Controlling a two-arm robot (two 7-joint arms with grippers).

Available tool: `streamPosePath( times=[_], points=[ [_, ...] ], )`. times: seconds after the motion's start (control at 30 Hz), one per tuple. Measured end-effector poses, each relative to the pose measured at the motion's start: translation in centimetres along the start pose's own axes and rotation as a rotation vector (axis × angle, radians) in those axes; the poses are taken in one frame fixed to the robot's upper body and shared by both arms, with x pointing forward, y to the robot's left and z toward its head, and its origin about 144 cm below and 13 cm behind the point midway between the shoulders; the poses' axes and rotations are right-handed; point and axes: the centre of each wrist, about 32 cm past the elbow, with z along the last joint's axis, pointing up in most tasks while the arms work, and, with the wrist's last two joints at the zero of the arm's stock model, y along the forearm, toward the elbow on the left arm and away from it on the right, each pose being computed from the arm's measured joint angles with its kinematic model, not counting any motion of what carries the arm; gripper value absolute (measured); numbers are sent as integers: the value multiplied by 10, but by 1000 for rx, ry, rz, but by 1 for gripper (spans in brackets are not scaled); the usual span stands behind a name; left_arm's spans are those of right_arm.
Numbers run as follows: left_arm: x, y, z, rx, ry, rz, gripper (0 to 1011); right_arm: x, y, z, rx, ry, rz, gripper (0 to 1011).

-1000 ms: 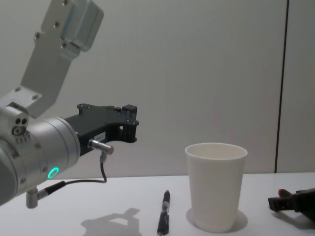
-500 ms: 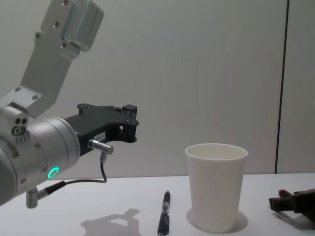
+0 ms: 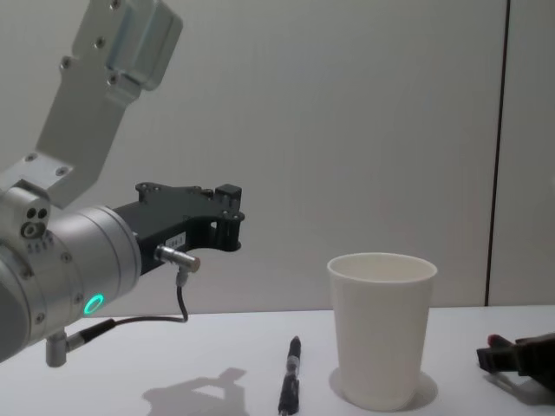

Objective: Place the pen into the pen holder.

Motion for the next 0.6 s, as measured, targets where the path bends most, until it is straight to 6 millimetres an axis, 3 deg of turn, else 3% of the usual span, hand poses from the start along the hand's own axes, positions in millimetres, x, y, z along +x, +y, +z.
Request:
streamPosePath(
  times=[0.6],
  points=[
    [0, 0, 0, 0, 0, 0, 0, 0, 0, 0, -1, 0, -1, 440]
  ],
)
